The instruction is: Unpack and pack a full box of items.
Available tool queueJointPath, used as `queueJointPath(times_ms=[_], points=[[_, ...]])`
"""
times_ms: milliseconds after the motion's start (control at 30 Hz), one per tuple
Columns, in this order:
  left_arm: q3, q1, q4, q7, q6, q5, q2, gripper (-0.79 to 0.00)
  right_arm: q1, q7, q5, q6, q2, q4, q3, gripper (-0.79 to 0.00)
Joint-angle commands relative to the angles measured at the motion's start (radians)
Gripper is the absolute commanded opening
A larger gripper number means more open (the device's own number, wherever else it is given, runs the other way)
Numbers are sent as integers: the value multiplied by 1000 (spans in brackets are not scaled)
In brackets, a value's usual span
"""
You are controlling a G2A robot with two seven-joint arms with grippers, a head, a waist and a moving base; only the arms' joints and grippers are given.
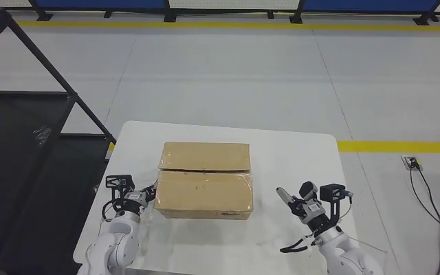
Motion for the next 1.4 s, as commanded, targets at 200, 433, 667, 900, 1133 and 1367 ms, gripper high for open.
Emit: queueJointPath(times_ms=[200, 433, 667, 900, 1133, 1367], points=[[38, -29, 3, 1, 11, 17, -9, 0, -14, 7, 9, -3, 1, -11, 23, 0], [22, -11, 0, 6, 9, 29, -9, 0, -18, 16, 14, -6, 1, -17, 26, 0], [-33, 44, -23, -2, -25, 23, -1, 0, -3, 54, 39, -46, 2, -18, 17, 0], [-96, 133, -87, 10, -85, 8, 9, 0, 72, 135, 177, -127, 0, 21, -6, 0], [-214, 280, -202, 50, -206, -72, 22, 0, 195, 254, 469, -239, -3, 146, -23, 0], [-328, 386, -285, 45, -299, -220, 28, 0, 246, 357, 574, -289, 0, 202, -30, 0]])
